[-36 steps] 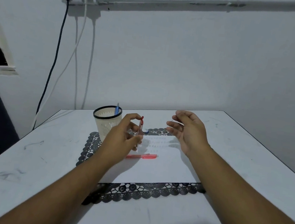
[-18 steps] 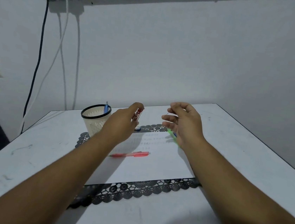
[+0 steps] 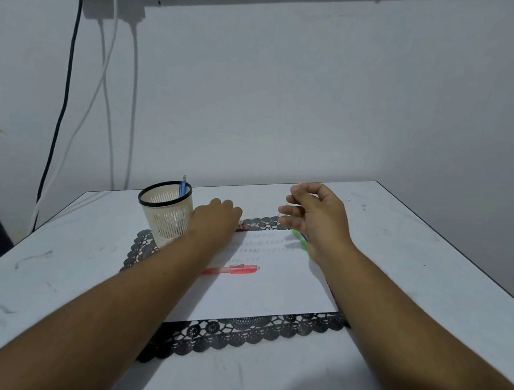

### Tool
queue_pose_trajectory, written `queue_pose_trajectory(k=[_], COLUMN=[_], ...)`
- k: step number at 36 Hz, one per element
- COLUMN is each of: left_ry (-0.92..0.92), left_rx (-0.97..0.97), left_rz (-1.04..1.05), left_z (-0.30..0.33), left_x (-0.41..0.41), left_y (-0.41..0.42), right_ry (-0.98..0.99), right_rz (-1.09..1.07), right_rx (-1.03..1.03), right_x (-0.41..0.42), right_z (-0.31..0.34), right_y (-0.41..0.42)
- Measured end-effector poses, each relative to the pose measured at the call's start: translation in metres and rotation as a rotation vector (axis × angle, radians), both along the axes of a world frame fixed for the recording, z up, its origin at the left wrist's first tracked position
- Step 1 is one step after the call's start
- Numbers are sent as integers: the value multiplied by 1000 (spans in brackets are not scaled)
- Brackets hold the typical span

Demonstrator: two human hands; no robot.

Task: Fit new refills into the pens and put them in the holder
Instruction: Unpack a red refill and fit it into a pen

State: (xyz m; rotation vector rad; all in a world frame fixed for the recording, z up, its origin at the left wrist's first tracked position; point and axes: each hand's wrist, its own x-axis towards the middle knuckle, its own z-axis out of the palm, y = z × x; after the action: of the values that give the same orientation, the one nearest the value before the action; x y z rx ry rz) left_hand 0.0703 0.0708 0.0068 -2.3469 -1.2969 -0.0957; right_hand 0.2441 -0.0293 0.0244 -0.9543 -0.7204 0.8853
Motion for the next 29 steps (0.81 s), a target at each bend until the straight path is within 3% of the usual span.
queue_pose_trajectory(k=[4, 14, 17, 29], left_ry=[-169, -538, -560, -570], left_rx=[-46, -476, -545, -505], left_rz=[-77, -273, -278, -271], left_z=[-3, 11, 1, -20], left_x=[-9, -67, -78, -83], left_y=[-2, -49, -53, -61], right_ry=[-27, -120, -171, -257], right_rz=[-10, 18, 16, 26], right_rx=[3, -33, -53, -72], right_x=[1, -7, -13, -27], right_z=[-3, -8, -11, -15], right_y=[4, 3, 1, -3])
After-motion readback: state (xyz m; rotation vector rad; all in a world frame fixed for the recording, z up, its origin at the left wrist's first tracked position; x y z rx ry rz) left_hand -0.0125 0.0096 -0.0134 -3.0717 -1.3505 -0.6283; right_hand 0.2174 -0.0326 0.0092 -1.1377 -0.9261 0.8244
